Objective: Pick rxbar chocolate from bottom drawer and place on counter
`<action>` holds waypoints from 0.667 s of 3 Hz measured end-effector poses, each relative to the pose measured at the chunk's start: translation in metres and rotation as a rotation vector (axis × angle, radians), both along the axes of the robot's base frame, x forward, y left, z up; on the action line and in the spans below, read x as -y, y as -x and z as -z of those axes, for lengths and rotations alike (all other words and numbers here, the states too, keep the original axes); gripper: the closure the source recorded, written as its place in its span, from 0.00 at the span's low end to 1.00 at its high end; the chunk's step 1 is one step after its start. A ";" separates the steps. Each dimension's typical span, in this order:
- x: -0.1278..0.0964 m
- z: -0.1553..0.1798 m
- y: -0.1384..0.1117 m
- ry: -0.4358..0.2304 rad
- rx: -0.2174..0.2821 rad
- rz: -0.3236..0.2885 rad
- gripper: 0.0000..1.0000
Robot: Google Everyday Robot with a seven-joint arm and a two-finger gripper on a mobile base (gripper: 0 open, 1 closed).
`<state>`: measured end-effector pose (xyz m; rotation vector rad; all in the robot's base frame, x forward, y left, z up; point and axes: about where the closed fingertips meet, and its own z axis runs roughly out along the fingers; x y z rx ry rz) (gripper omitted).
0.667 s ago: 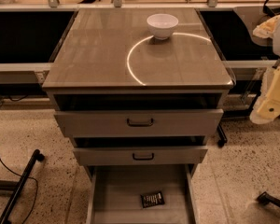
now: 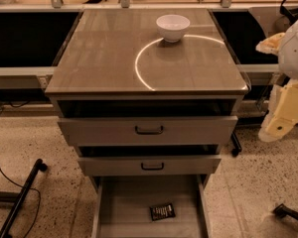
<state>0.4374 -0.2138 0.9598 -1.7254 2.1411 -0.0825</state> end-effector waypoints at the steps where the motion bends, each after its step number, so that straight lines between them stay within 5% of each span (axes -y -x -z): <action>1: -0.012 0.037 0.002 -0.047 -0.040 -0.064 0.00; 2: -0.028 0.080 0.008 -0.098 -0.088 -0.133 0.00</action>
Offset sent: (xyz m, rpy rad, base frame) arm -0.0145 0.0456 -0.1369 0.1624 0.1598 0.2178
